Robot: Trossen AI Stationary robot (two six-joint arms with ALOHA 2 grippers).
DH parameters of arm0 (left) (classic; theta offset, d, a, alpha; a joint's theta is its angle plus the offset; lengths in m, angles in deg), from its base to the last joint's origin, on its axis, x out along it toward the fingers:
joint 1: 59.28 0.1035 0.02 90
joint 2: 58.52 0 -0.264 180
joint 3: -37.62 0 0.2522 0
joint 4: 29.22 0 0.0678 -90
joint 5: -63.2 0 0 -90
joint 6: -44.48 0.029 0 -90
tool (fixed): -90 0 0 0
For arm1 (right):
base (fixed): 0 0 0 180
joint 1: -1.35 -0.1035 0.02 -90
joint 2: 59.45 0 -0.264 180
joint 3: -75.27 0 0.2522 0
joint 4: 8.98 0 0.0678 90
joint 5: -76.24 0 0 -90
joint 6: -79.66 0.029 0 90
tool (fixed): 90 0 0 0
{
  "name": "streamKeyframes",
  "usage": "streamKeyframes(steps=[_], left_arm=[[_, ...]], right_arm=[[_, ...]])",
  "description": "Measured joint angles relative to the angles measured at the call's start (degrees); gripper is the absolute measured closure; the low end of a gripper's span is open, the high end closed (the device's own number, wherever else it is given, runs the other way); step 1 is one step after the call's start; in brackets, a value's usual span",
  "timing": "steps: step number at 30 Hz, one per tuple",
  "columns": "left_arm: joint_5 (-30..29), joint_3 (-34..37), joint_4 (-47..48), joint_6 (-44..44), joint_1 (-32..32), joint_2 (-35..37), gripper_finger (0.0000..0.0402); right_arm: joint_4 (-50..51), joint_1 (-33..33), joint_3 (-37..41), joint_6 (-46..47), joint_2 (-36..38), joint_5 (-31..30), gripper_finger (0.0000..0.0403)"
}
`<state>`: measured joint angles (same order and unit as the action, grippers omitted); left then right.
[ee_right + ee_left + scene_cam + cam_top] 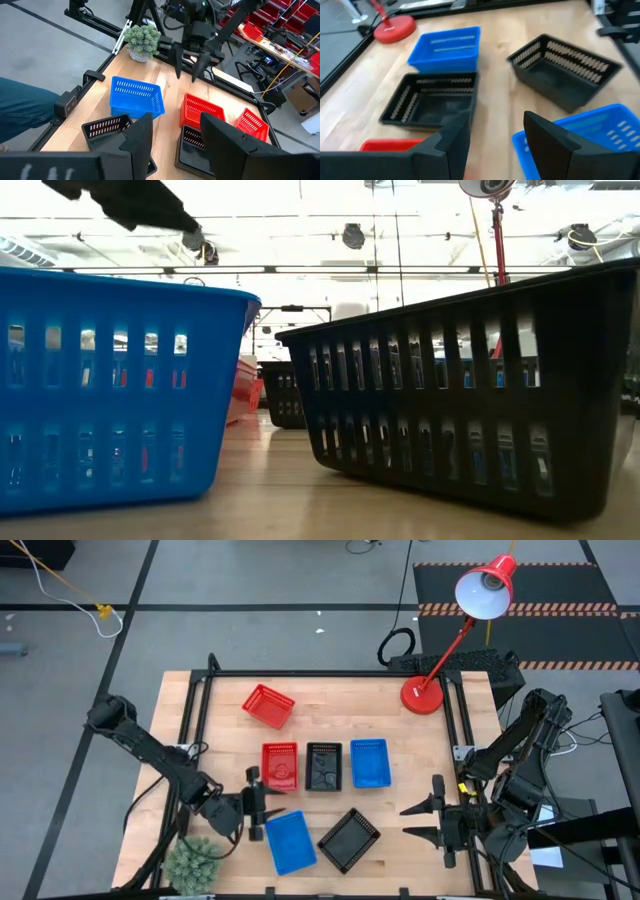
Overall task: Stack baskets by color
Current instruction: Stack the bottom blue bin on the top stacked blue bins
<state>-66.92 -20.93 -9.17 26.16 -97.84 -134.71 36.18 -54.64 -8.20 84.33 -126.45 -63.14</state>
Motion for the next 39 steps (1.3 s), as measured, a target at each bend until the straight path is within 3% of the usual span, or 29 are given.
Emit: streamKeyframes(steps=[9,23,33,39], left_arm=[[1.07,-8.55,1.69,-0.37,-4.51,-10.04,0.0216],[5.41,-27.34,8.64,-8.91,-12.25,-29.74,0.0215],[8.75,-30.45,24.59,-12.32,-15.97,-32.06,0.0215],[10.26,-30.45,29.94,-2.99,-15.25,-32.21,0.0216]], right_arm=[[-0.44,0.00,1.50,0.68,-0.08,0.04,0.0245],[-2.49,0.00,2.25,0.50,-0.07,0.13,0.0245],[-2.51,0.02,2.25,0.48,-0.04,0.17,0.0245],[-2.64,0.02,2.25,0.22,-0.04,0.17,0.0245]])
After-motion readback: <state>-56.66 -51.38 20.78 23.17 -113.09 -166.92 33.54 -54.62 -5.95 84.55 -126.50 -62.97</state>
